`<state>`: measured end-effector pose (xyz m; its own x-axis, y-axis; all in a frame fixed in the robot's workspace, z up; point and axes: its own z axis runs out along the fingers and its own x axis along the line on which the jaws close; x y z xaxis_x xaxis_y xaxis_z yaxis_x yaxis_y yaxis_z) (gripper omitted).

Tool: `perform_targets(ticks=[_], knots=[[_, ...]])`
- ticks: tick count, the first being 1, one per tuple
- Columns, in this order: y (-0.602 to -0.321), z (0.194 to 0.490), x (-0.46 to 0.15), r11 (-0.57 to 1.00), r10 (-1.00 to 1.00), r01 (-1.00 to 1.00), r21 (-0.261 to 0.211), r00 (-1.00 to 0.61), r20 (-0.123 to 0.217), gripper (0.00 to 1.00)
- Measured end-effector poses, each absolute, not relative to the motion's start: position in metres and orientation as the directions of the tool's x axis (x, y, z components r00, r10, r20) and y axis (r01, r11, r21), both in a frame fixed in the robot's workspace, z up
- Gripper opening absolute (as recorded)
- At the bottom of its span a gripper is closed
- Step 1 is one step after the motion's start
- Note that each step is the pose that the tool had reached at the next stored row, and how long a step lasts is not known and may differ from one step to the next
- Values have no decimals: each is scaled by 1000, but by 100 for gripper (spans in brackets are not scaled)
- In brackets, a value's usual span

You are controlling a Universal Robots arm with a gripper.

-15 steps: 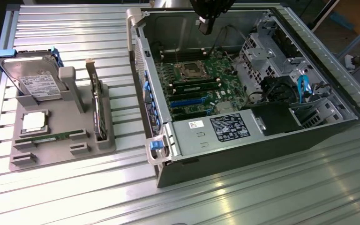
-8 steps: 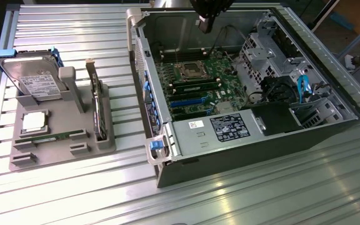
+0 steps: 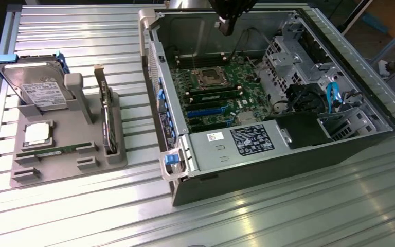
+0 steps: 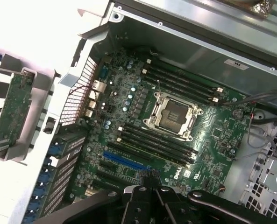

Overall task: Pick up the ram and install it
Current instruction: 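Press down the ram until it locks into place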

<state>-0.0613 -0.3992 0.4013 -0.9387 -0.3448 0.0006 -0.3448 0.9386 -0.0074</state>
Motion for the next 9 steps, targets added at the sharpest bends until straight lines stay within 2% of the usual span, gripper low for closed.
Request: perform_targets(ticks=[9], knots=[[-399, 401, -61, 988, -155, -155, -9, -988, -6, 11]])
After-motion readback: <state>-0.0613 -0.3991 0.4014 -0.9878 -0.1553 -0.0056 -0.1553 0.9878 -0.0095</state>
